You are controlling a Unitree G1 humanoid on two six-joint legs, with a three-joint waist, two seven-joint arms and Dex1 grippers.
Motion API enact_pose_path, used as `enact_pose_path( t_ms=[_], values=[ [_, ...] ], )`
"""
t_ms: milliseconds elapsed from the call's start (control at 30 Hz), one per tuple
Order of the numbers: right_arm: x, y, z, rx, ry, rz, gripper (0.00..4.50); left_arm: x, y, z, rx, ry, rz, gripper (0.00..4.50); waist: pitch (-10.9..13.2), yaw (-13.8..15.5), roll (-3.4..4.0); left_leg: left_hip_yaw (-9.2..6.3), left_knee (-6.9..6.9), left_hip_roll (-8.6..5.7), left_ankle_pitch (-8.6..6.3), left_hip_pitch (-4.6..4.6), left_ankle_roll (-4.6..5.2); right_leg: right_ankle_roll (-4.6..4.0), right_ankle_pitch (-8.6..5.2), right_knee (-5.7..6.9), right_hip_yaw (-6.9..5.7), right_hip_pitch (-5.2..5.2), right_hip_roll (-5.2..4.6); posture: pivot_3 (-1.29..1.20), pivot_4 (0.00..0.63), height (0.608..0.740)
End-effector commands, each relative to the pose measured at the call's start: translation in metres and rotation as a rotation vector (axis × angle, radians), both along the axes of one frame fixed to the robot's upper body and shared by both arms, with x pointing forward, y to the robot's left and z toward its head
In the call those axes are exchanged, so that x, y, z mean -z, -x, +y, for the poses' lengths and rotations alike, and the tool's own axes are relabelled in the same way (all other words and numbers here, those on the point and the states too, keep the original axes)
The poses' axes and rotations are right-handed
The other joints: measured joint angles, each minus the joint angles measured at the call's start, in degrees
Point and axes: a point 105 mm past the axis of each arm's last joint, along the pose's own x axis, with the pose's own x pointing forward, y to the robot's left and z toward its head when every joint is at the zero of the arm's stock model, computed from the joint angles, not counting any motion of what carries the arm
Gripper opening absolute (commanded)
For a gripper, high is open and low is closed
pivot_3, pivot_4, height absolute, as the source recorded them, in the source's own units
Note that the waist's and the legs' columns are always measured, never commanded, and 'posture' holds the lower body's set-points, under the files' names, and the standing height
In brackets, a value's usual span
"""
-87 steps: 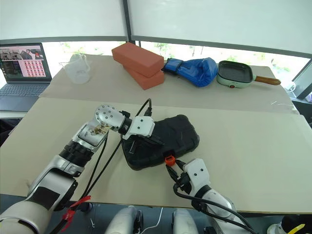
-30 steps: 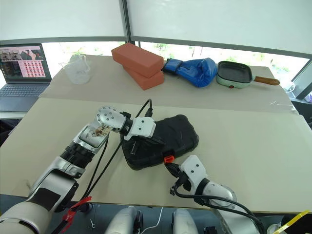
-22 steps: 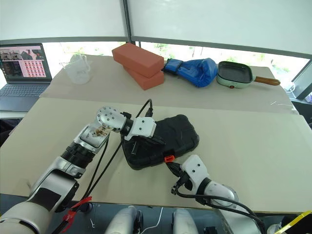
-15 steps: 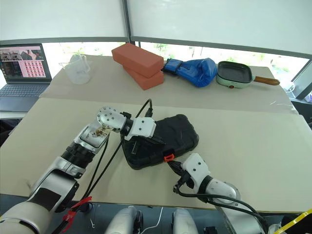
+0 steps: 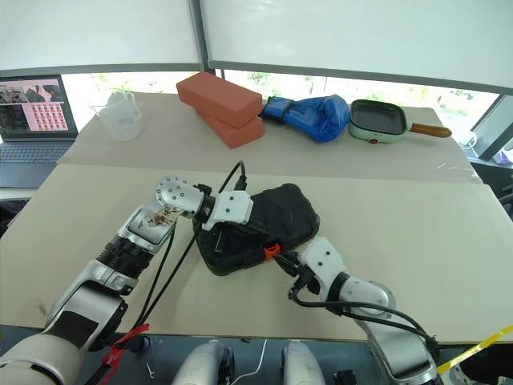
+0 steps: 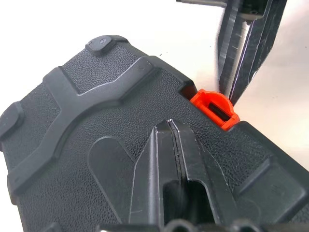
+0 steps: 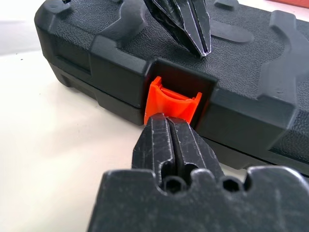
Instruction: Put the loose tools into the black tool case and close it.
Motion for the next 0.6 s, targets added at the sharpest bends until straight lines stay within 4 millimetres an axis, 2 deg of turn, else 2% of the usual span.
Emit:
enact_pose_path(
  t_ms=[33, 67, 133, 167, 267, 333, 467, 600],
  values=[
    [-0.033, 0.008, -0.024, -0.090, 0.018, -0.011, 2.01, 0.011, 0.003, 0.040, -0.129, -0.033, 0.181, 1.26, 0.00, -0.36, 0.01, -0.01, -0.01, 0.01, 0.00, 0.00, 0.00, 0.00, 0.00, -0.01, -0.01, 0.01, 0.02, 0.00, 0.150, 0.738],
    [-0.038, 0.011, -0.033, -0.122, 0.033, 0.011, 2.46, 0.004, 0.005, 0.052, -0.156, -0.017, 0.208, 1.74, 0.00, -0.56, 0.01, -0.01, -0.07, 0.04, 0.00, -0.01, 0.00, -0.01, -0.01, -0.01, 0.00, -0.03, 0.01, 0.00, 0.150, 0.738],
    [-0.051, 0.016, -0.050, -0.182, 0.052, 0.062, 3.10, -0.009, 0.013, 0.078, -0.210, 0.009, 0.263, 2.31, 0.04, -0.99, 0.05, -0.01, -0.14, 0.07, -0.02, 0.00, 0.02, -0.05, -0.03, 0.00, 0.01, -0.08, 0.05, 0.00, 0.150, 0.738],
    [-0.058, 0.019, -0.058, -0.209, 0.058, 0.094, 3.49, -0.017, 0.019, 0.092, -0.236, 0.021, 0.291, 2.76, 0.09, -1.16, 0.14, -0.01, -0.18, 0.07, -0.02, 0.01, 0.01, -0.10, -0.05, 0.01, 0.02, -0.11, 0.11, 0.00, 0.150, 0.738],
    [-0.076, 0.032, -0.080, -0.303, 0.082, 0.191, 4.45, -0.041, 0.040, 0.135, -0.340, 0.057, 0.372, 3.72, 0.19, -1.17, 0.17, -0.04, -0.37, 0.19, -0.02, 0.04, 0.02, -0.19, -0.10, 0.00, 0.01, -0.17, 0.12, 0.00, 0.150, 0.738],
    [-0.084, 0.038, -0.089, -0.341, 0.091, 0.233, 4.50, -0.051, 0.052, 0.151, -0.388, 0.071, 0.395, 4.42, 0.26, -0.85, 0.18, -0.04, -0.44, 0.21, -0.02, 0.04, 0.01, -0.22, -0.13, -0.02, -0.02, -0.20, 0.09, 0.00, 0.150, 0.738],
    [-0.096, 0.039, -0.101, -0.390, 0.093, 0.263, 4.50, -0.067, 0.072, 0.181, -0.514, 0.106, 0.387, 4.48, 0.31, -0.03, 0.17, -0.02, -0.49, 0.12, -0.02, 0.03, 0.01, -0.13, -0.19, -0.10, -0.11, -0.18, -0.16, 0.00, 0.150, 0.738],
    [-0.096, 0.031, -0.100, -0.412, 0.106, 0.244, 4.50, -0.063, 0.085, 0.185, -0.543, 0.124, 0.384, 4.48, 0.34, 0.48, 0.19, 0.06, -0.49, -0.07, -0.02, 0.01, 0.00, 0.03, -0.27, -0.15, -0.14, -0.17, -0.46, 0.00, 0.150, 0.738]
  ],
)
